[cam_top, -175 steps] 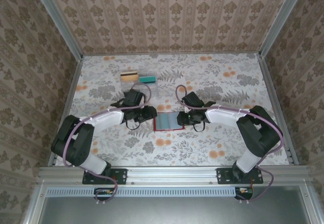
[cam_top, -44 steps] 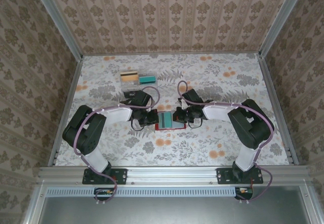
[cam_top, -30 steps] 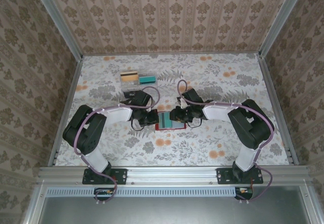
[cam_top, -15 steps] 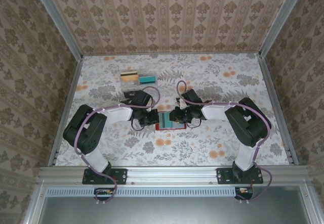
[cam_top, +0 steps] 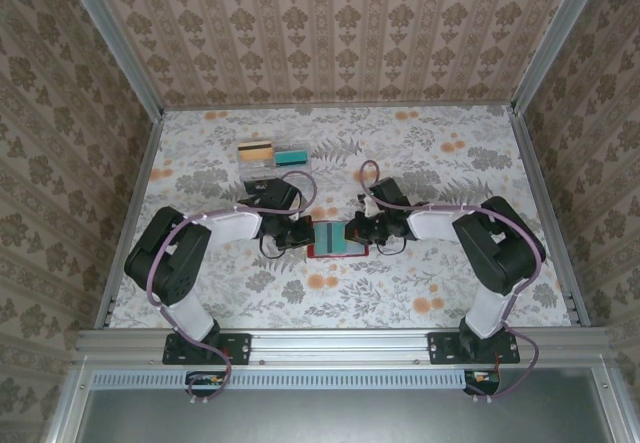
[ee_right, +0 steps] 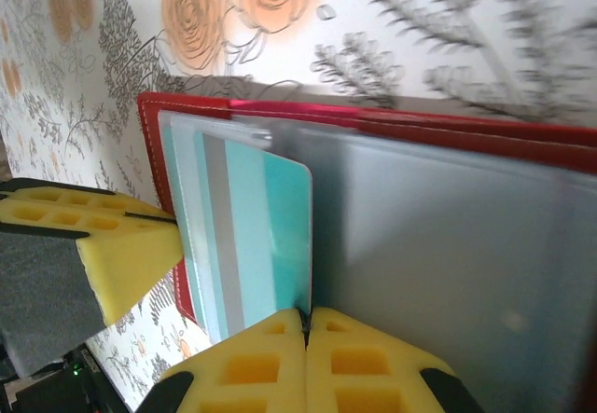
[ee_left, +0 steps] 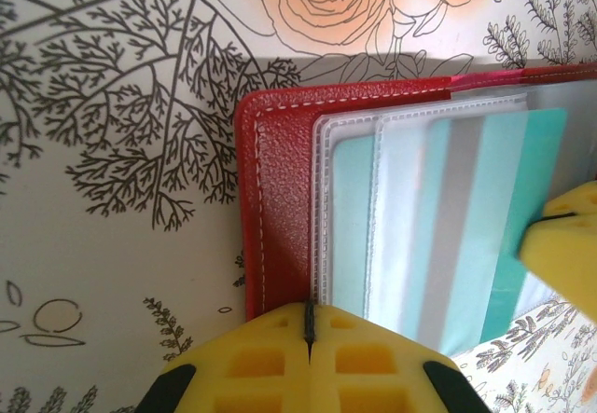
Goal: Take the credit cards out of the card holder
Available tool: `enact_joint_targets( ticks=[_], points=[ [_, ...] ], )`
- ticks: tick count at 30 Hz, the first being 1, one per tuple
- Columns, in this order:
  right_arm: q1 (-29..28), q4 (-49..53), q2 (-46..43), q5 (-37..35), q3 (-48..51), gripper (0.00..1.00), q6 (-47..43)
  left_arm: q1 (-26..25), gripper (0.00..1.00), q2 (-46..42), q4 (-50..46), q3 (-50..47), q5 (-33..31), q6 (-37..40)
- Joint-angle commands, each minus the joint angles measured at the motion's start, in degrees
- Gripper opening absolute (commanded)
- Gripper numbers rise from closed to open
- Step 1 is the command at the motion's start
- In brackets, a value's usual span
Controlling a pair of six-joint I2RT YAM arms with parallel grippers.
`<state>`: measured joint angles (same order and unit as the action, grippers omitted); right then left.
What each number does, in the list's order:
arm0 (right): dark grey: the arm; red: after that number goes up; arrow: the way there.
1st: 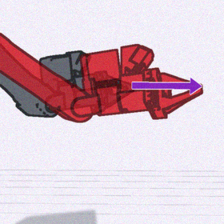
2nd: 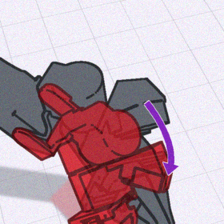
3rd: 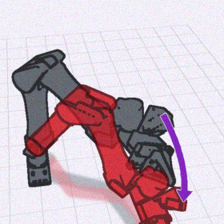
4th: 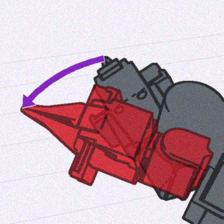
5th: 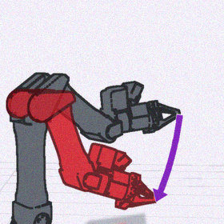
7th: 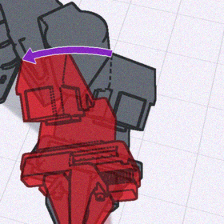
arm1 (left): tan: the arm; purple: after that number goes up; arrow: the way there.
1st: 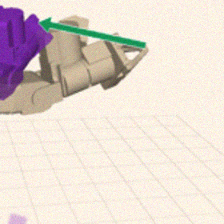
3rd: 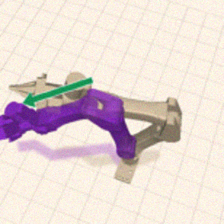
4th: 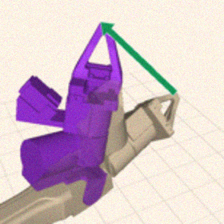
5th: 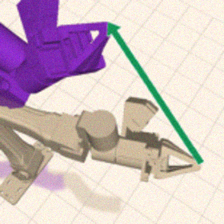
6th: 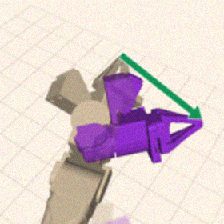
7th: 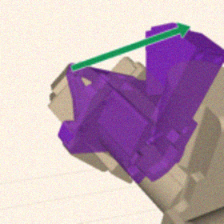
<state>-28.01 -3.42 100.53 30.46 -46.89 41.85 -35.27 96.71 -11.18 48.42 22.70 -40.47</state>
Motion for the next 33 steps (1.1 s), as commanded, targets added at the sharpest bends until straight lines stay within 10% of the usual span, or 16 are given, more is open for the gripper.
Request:
enact_joint_targets(
  ticks=[1, 12, 22, 33],
  points=[
    [1.9, 1.7, -3.2, 0.1, 2.4, 0.00, -1.9, -0.3, 0.00, 1.5, -2.8, 0.0, -0.5, 0.7],
    [6.1, 2.5, -11.5, 4.1, 6.0, 0.00, -3.6, 0.5, 0.02, -0.7, -3.0, 0.2, -0.4, 0.2],
    [7.2, 4.6, -17.8, 7.8, 2.9, 0.00, -4.3, 3.9, 0.50, -10.0, 7.4, -0.7, 4.8, -7.5],
    [7.5, -6.9, -15.7, 15.4, -2.3, 0.00, 3.5, 5.6, 0.46, -11.5, 32.3, -3.8, 15.4, -19.9]
  ],
)
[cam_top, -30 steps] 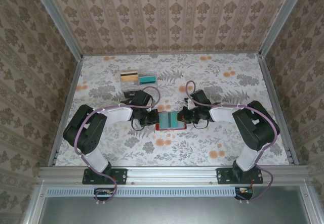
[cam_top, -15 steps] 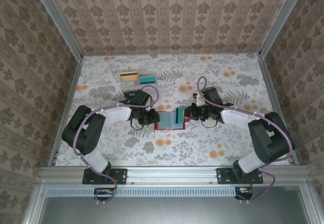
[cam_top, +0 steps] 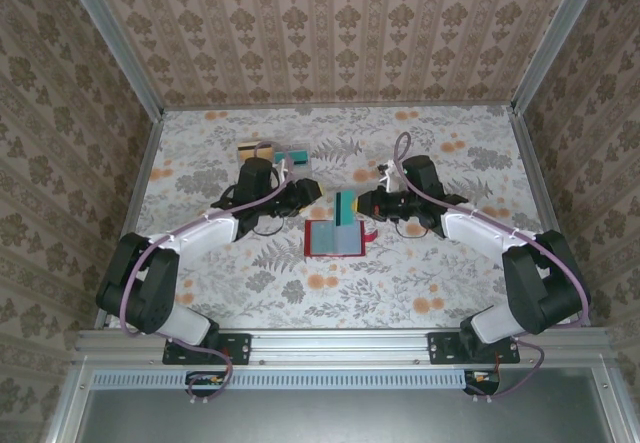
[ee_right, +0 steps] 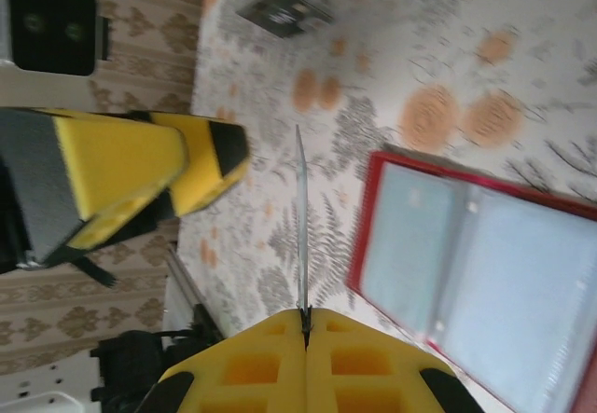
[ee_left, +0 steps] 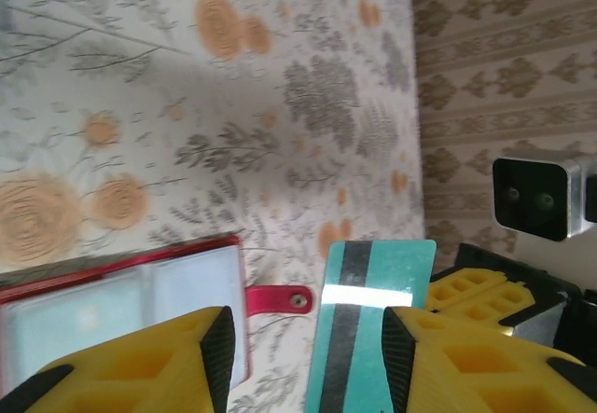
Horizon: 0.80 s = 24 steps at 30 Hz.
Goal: Take the credit cards out of the card holder
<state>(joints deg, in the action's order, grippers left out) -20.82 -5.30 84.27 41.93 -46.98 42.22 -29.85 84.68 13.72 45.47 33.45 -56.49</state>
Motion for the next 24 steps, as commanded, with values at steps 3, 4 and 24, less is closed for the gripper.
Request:
enact_joint_targets(
  ticks=[3, 4, 24],
  points=[
    [0.3, -7.5, 1.2, 4.9, -2.8, 0.00, 4.9, 0.2, 0.44, 0.8, 10.5, -1.6, 5.5, -5.4],
    [0.3, -7.9, 1.4, 5.1, -2.9, 0.00, 5.3, 0.1, 0.44, 1.0, 10.7, -1.6, 5.7, -5.6],
    [0.2, -11.3, 4.1, 6.2, -3.2, 0.00, 7.3, -0.6, 0.32, 3.2, 15.1, -1.0, 9.5, -6.9]
  ],
)
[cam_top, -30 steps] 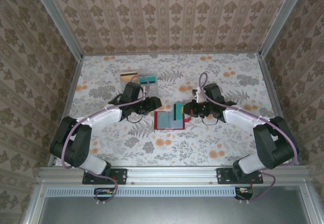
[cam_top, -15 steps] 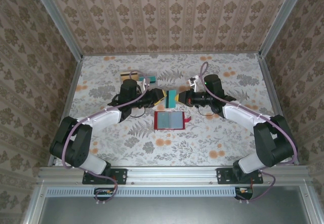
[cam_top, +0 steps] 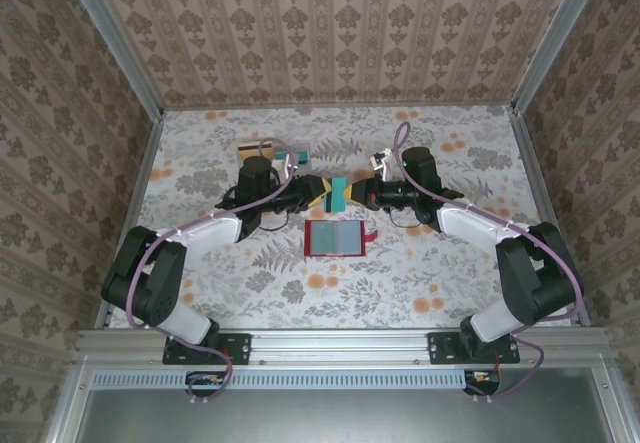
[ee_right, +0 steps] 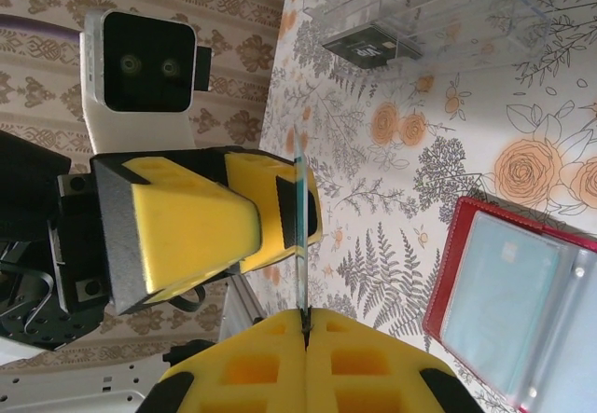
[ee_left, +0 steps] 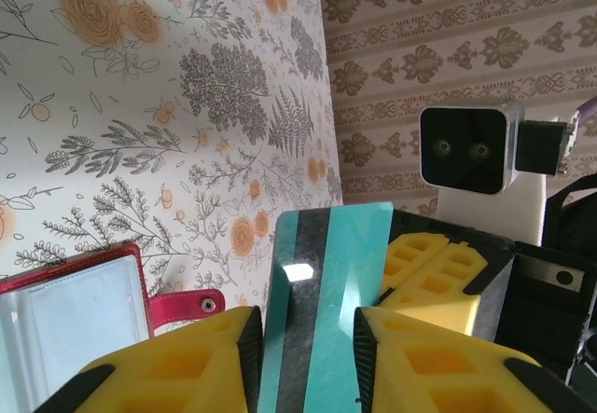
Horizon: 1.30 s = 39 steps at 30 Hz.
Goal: Take the credit cards out of the card holder
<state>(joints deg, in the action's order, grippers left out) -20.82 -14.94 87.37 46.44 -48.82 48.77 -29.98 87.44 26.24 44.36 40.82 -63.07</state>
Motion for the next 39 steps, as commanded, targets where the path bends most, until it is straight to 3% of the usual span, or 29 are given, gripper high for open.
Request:
enact_joint_targets(
  ticks=[1, 6, 9, 12, 14, 16, 19, 22, 26, 29, 34, 39],
  points=[
    [0.2, -1.7, 1.1, 1.6, -1.4, 0.00, 0.7, -0.5, 0.31, 0.5, 3.3, 0.0, 2.4, -0.4],
    [0.2, -2.7, 1.6, 1.6, -0.7, 0.00, 1.0, -0.5, 0.21, 0.4, 6.2, -0.7, 3.4, -1.3],
    [0.2, -2.8, 2.2, 1.6, -0.6, 0.00, 1.0, -0.5, 0.05, 0.1, 6.4, -0.6, 3.8, -1.3],
    [0.2, -2.1, 2.4, 1.2, -0.6, 0.22, 0.5, -0.4, 0.03, -0.1, 5.5, -0.5, 3.6, -0.8],
    [0.2, -1.1, 2.5, 0.7, -0.7, 0.47, -0.1, -0.4, 0.00, -0.3, 4.3, 0.0, 3.8, 0.1],
    [0.3, 0.1, 2.2, 0.0, -0.6, 0.54, -1.0, -0.2, 0.00, -0.6, 1.3, 0.8, 3.9, 1.6],
    [0.5, 3.7, 0.9, -1.8, -0.7, 0.79, -3.0, 0.3, 0.00, -1.8, -5.7, 2.5, 3.5, 6.1],
    [0.9, 7.7, -1.1, -4.2, -1.1, 0.98, -5.4, 0.6, 0.00, -3.6, -20.8, 7.1, 1.2, 16.8],
    [1.2, 12.4, -3.9, -8.2, -1.9, 1.00, -8.8, 0.9, 0.00, -5.2, -42.5, 16.2, -7.0, 34.1],
    [1.4, 14.5, -5.7, -10.5, -2.1, 1.00, -10.0, 1.6, 0.00, -5.2, -52.8, 21.6, -14.0, 44.5],
    [1.5, 17.5, -7.3, -12.6, -2.9, 1.00, -11.7, 1.7, 0.00, -6.3, -58.3, 25.9, -22.4, 65.5],
    [2.1, 18.4, -9.7, -12.9, -2.5, 1.00, -12.1, 1.4, 0.00, -9.3, -55.5, 23.7, -30.9, 86.2]
  ],
)
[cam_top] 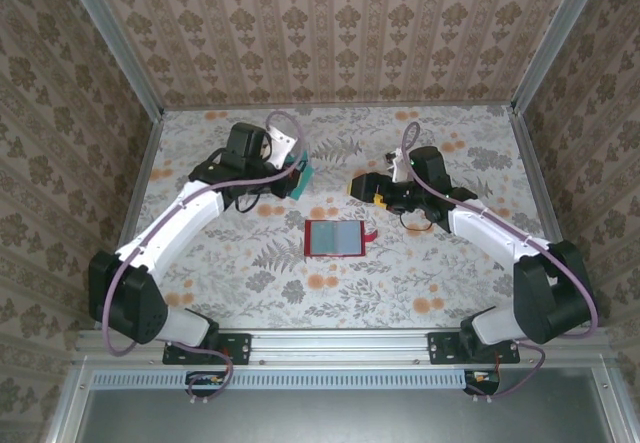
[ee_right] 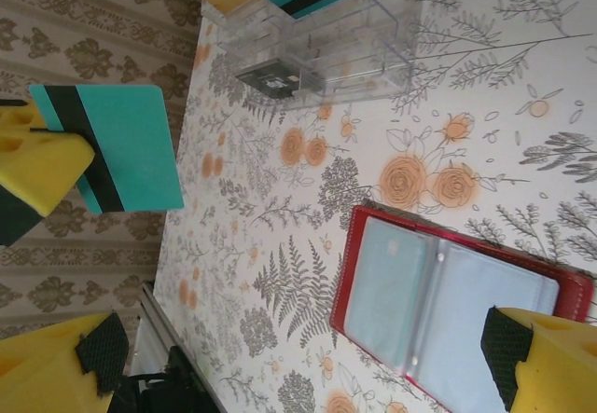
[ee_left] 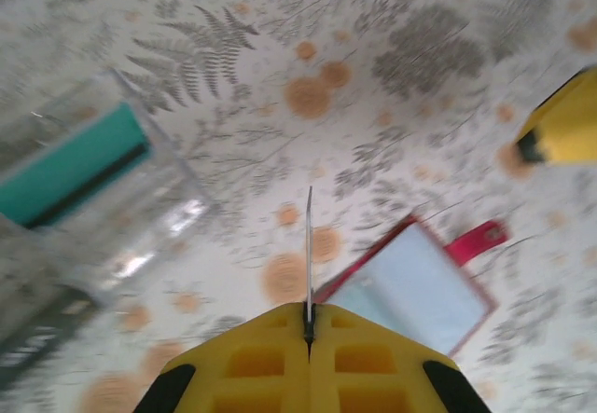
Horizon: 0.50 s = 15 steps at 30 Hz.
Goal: Take the credit cards out of the card holder
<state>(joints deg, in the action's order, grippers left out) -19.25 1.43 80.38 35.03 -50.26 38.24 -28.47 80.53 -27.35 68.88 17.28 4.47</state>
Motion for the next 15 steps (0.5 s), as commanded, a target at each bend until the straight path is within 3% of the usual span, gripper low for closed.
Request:
enact_joint_targets(
  ticks=[1, 11, 15],
  points=[
    [0.7, 2.0, -2.9, -1.5, -0.9, 1.00, -1.6, -0.3, 0.00, -2.6, -0.8, -1.1, -9.4, 22.1],
    [1.6, 2.5, -4.2, -1.3, -0.7, 1.00, -1.1, -1.4, 0.00, 5.9, 2.1, 3.4, -23.9, 48.4],
    [1.9, 3.0, -4.6, -1.3, -0.7, 1.00, -1.1, -1.6, 0.00, 9.4, 5.2, 5.2, -25.3, 53.0]
  ],
)
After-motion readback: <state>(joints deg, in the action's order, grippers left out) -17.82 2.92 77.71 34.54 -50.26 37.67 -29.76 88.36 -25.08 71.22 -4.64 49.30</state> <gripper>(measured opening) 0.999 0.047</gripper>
